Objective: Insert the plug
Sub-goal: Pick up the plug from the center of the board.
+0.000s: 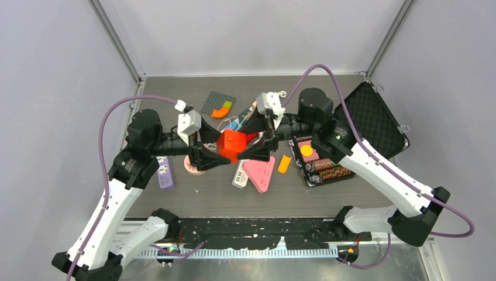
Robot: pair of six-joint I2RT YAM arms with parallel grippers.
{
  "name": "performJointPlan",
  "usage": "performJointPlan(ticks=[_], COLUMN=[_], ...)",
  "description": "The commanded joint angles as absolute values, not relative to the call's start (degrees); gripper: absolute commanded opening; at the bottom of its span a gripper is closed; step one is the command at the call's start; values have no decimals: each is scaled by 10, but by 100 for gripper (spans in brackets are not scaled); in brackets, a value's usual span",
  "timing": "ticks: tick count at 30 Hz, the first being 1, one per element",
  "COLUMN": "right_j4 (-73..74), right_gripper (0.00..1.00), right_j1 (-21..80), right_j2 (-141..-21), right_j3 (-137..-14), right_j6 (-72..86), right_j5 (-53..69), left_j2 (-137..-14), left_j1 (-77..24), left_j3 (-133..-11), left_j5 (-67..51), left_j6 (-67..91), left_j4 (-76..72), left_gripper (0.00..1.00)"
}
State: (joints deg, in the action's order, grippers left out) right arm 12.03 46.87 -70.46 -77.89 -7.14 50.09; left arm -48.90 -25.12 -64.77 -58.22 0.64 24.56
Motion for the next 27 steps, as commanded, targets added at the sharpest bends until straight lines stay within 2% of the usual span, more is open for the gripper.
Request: performJointPlan(ticks=[1, 2, 3, 4, 8, 14, 17, 21, 23, 26, 27], right_j4=[71, 69, 67, 66, 85, 132, 143, 169, 179, 192, 196], right_gripper=[39, 63, 72, 83, 94, 96, 91, 58, 55, 58, 66], right_j1=[473, 473, 473, 473, 474, 481, 484, 485, 486, 486, 486], right_j2=[-684, -683, -684, -685, -704, -731, -743, -760, -763, -762, -763], right_j3=[-782, -782, -784, -786, -807, -835, -842, -862, -864, -863, -863], right_j6=[-70, -67, -61, -57, -58, -77, -80, -87, -94, -101, -104], right_j5=[499, 496, 493, 492, 491, 486, 480, 485, 486, 482, 481], left_j2=[-495, -496, -497, -498, -500, -505, -507, -511, -514, -516, -517], left_j1=[-251, -251, -251, -251, -251, -251, -251, -251, -251, -251, -251], left_j3=[-678, -680, -682, -683, -684, -692, -693, -701, -707, -712, -714], left_j5=[-592, -596, -599, -599, -599, -599, -598, -596, -597, -601, -601], left_j6=[-30, -37, -42, -44, -55, -68, -72, -83, -90, -96, -96], left_j4=[255, 261, 264, 267, 273, 287, 291, 308, 318, 326, 326], left_gripper=[25, 14, 3, 0, 0, 0, 0, 0, 0, 0, 0])
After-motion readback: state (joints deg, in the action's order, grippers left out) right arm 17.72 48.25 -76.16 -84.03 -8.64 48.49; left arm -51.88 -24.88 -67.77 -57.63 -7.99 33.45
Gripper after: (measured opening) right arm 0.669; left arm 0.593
